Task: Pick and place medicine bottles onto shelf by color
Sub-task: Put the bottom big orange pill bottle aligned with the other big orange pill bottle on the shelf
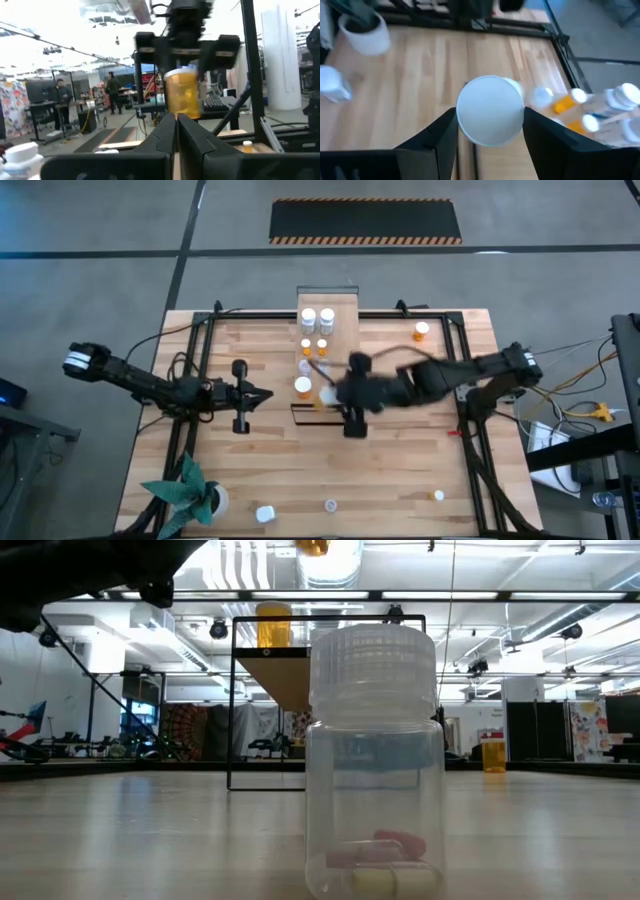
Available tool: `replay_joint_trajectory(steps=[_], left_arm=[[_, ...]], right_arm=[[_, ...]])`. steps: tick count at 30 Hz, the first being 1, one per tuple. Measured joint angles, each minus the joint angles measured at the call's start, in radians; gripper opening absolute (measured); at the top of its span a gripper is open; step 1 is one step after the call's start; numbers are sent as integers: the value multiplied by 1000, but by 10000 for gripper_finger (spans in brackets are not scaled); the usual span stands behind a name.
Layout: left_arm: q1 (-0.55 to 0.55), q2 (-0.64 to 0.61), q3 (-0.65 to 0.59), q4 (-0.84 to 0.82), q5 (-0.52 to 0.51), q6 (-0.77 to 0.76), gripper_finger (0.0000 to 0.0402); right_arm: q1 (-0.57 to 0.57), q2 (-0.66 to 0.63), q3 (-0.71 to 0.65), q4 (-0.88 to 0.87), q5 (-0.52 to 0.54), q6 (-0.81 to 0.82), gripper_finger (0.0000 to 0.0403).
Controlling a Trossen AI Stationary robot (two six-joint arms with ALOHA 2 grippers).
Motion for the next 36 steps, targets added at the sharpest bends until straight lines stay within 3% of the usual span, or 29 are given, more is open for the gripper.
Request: replay_joint_trajectory(steps=[5,8,32,36], left_arm=[[0,-7,-1,-4,0,24,2],[0,-2,-1,0,0,24,2],[0,-1,-1,-18,0,15,2],[0,-1,-1,-18,0,15,2]], right_arm=[[-132,77,56,-79,-126,-39,189],[-164,112,62,-106,-144,-43,189],[-227,165,23,-133,-202,-3,190],[-227,165,23,-132,-194,-6,204]])
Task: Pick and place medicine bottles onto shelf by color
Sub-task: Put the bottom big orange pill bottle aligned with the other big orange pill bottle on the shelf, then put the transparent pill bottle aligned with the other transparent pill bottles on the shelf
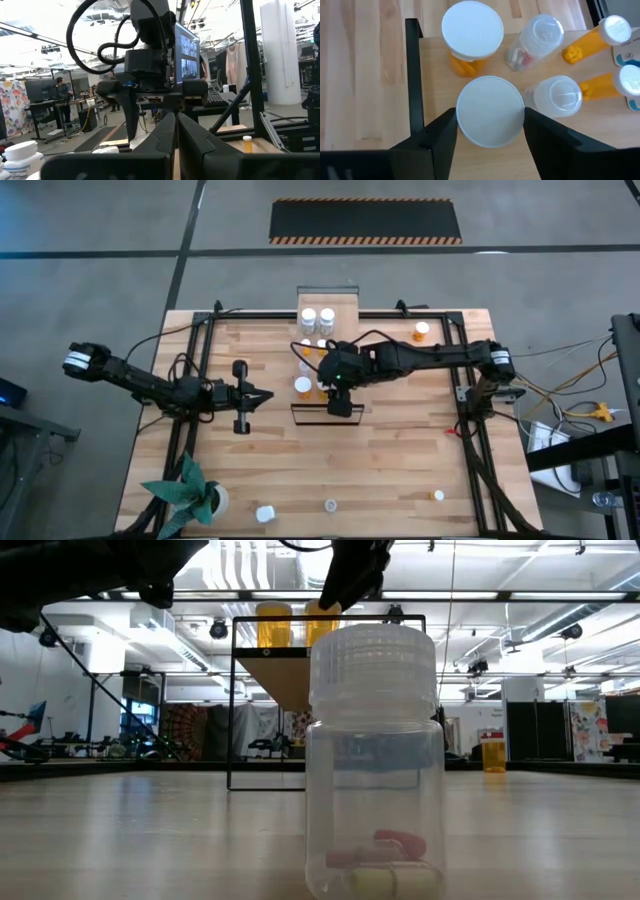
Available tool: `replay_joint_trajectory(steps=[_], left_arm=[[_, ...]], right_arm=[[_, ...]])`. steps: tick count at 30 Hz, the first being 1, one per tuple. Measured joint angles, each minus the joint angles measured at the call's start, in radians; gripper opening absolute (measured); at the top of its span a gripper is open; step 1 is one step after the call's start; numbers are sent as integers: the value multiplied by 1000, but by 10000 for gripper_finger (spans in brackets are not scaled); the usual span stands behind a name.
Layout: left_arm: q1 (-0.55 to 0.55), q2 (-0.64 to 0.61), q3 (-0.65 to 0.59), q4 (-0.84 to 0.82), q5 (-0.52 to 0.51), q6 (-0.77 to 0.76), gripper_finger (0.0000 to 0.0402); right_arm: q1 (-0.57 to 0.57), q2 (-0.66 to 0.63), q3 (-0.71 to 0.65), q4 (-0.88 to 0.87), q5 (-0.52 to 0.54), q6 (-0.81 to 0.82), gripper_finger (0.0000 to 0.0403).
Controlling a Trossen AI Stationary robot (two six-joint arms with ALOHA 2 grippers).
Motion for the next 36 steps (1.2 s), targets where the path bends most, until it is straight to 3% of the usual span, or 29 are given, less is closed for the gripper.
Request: replay_joint_trajectory(steps=[10,19,23,26,33,36], left_arm=[[0,0,0,-8,0,0,2],[-1,11,0,-8,45,0,2],[-1,21,0,-8,77,0,2],[-1,31,0,-7,88,-2,2],[-2,55,1,-6,122,-3,2],[-2,70,1,-7,122,-3,2]], right_arm=[[0,0,-7,30,1,-33,276],[40,-77,7,2,2,-105,271],[92,-157,2,-118,49,-96,236],[152,-228,-78,-137,111,-97,188],[221,-452,-505,199,132,-87,50],[245,-512,-667,371,97,-51,16]])
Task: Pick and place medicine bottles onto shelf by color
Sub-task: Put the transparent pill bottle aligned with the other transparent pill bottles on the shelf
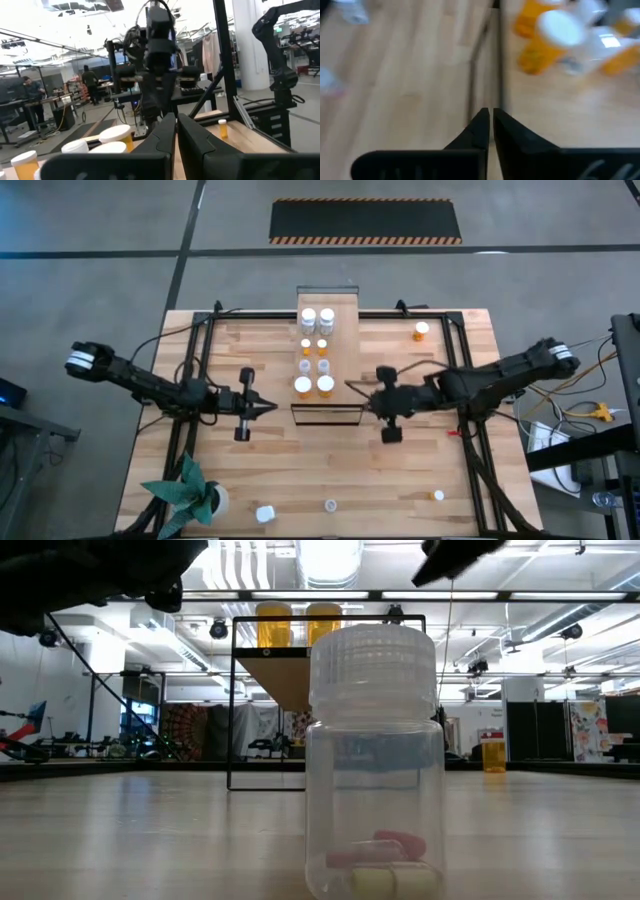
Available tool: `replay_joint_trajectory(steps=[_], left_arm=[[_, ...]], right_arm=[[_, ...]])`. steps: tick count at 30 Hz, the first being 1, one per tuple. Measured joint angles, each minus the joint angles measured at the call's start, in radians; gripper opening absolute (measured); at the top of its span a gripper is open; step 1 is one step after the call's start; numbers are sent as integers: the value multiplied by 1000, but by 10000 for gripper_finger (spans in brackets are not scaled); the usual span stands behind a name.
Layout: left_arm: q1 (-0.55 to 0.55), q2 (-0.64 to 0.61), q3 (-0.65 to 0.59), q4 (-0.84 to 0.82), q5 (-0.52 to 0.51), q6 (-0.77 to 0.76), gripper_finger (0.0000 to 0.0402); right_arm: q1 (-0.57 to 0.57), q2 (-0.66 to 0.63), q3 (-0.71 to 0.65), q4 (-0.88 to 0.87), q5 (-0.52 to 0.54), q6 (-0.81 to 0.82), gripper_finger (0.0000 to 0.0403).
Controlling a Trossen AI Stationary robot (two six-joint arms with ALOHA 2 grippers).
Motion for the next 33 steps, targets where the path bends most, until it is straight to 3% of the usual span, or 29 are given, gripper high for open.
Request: replay_joint_trajectory(steps=[5,10,14,19,23,33], left_arm=[[0,24,0,0,0,1,2],[0,38,0,1,-1,0,2],[0,45,0,0,-3,0,2],[0,49,0,1,-3,-2,2],[0,49,0,2,-3,-2,2],[-1,49,0,1,-3,-25,2]], right_arm=[[96,-36,-160,163,-17,44,13],[211,-15,-206,275,21,89,13],[299,48,-231,412,36,141,13],[385,186,-238,551,-22,178,18],[426,300,-209,641,-29,184,56],[423,563,2,689,-26,181,198]])
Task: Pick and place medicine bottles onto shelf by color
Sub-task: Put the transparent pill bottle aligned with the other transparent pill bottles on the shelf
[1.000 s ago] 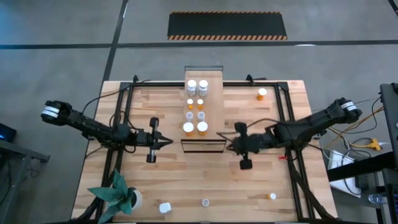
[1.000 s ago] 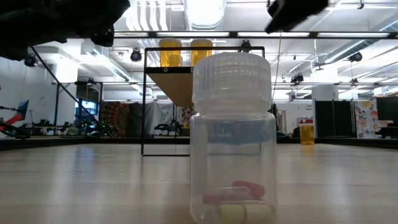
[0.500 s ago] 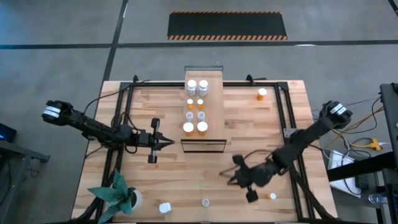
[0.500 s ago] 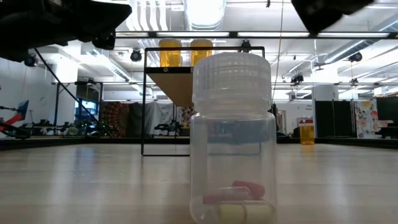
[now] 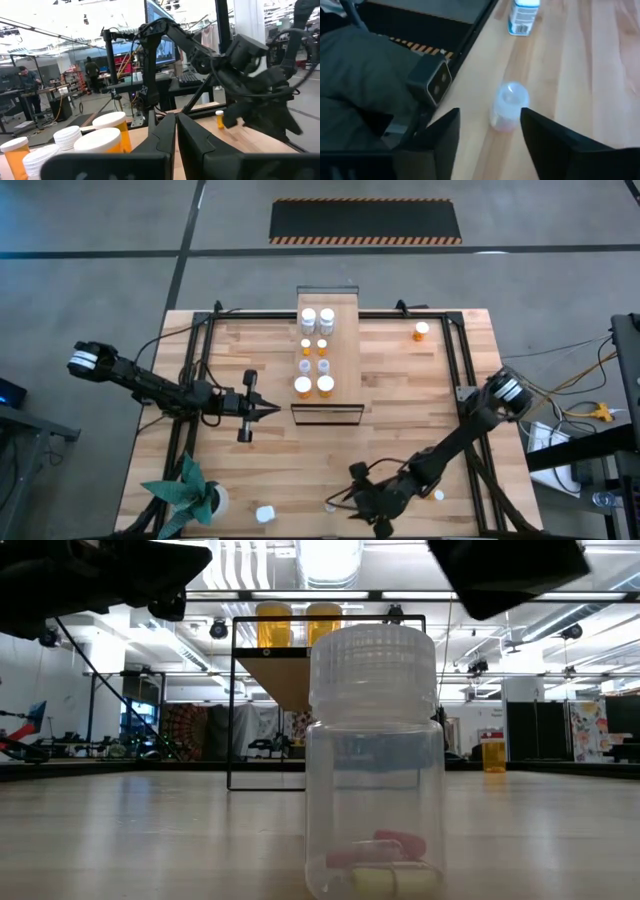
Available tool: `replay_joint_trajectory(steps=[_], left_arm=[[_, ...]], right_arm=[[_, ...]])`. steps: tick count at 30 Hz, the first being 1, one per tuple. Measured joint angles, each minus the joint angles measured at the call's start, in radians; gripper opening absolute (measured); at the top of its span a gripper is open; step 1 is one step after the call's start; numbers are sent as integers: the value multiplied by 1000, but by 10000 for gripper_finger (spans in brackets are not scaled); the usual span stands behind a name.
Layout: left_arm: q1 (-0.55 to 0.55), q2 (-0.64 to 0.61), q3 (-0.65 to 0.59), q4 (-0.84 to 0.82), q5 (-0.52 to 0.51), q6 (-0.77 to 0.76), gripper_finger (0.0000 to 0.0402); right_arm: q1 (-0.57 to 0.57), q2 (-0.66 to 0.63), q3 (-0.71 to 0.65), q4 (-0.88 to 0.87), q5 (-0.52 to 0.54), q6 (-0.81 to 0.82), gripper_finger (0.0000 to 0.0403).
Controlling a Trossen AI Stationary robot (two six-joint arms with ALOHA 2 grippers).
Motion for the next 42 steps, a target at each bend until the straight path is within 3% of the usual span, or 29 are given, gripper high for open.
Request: replay_joint_trajectory(steps=[7,13,19,34,38,42], left_arm=[[-14,0,0,0,0,-3,2],[-18,0,0,-1,0,-3,2],[-20,0,0,-1,0,-3,2],[-21,-1,0,-2,0,-4,2],[-21,-1,0,-2,0,-17,2],[-22,-1,0,-2,0,-22,2]], right_arm=[[-13,68,66,13,4,-33,230],[-58,76,1,155,0,-34,231],[-84,95,-75,343,-130,-17,231],[-99,197,-23,356,-137,-43,230],[-99,203,-15,362,-139,-44,214],[-99,203,-15,361,-139,-51,169]])
